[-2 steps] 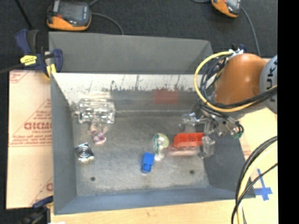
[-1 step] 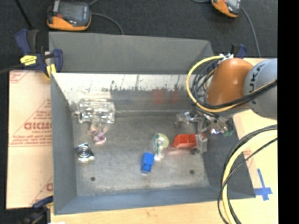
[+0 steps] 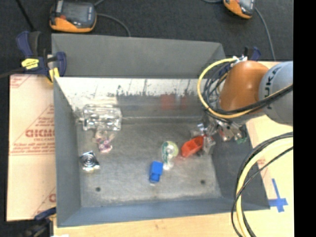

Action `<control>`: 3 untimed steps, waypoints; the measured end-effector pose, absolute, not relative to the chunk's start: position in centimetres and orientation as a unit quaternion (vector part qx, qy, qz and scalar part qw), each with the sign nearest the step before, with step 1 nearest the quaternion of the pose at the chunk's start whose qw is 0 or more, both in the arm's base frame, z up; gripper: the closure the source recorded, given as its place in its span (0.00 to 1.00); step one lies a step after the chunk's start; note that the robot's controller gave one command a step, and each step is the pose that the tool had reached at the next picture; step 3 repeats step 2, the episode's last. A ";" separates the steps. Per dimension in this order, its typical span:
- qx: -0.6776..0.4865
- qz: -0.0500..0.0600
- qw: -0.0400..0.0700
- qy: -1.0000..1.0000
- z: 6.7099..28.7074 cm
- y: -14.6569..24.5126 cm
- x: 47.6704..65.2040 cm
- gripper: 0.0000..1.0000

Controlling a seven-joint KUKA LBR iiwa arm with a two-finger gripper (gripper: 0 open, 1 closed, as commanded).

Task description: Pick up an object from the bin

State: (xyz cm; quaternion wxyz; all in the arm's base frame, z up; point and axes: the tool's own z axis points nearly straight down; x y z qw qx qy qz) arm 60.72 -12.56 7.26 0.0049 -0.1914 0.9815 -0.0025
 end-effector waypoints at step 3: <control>-0.196 -0.003 0.007 0.980 37.9 -11.6 61.8 1.00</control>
Offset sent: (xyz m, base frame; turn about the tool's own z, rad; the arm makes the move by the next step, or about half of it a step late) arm 0.0048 -0.0055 0.1154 -0.0229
